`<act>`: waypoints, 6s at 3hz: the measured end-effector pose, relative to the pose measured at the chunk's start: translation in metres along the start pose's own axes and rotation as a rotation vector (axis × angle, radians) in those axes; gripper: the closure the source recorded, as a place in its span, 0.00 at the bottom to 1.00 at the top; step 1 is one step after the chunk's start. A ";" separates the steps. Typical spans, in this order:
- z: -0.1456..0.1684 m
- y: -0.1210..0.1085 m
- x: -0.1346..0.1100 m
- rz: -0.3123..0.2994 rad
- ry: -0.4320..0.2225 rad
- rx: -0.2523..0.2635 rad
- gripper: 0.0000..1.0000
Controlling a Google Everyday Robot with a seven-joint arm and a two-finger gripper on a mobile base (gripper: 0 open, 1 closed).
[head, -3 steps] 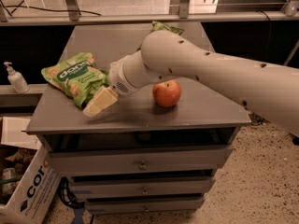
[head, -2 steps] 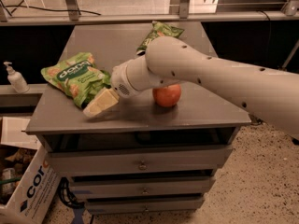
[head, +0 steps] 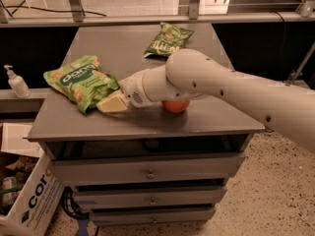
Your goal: Move green rice chip bag near green jalapeno chip bag
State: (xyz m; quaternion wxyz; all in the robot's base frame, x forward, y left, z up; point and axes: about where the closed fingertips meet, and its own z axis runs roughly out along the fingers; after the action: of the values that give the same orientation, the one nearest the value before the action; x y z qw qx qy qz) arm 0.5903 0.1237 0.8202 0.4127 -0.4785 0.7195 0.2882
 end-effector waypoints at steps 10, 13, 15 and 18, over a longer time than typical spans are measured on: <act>-0.089 -0.051 -0.050 0.011 -0.157 0.121 0.36; -0.036 0.009 -0.055 -0.042 -0.094 0.048 0.00; -0.009 0.012 -0.050 -0.082 -0.045 0.085 0.00; 0.018 -0.002 -0.040 -0.123 0.039 0.123 0.17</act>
Offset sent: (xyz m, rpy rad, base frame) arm 0.0048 -0.0247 0.0175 0.1604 0.0052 -0.0593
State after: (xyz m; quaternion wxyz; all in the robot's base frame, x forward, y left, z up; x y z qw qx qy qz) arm 0.6054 0.1556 0.8458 0.4441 -0.5009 0.7131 0.2082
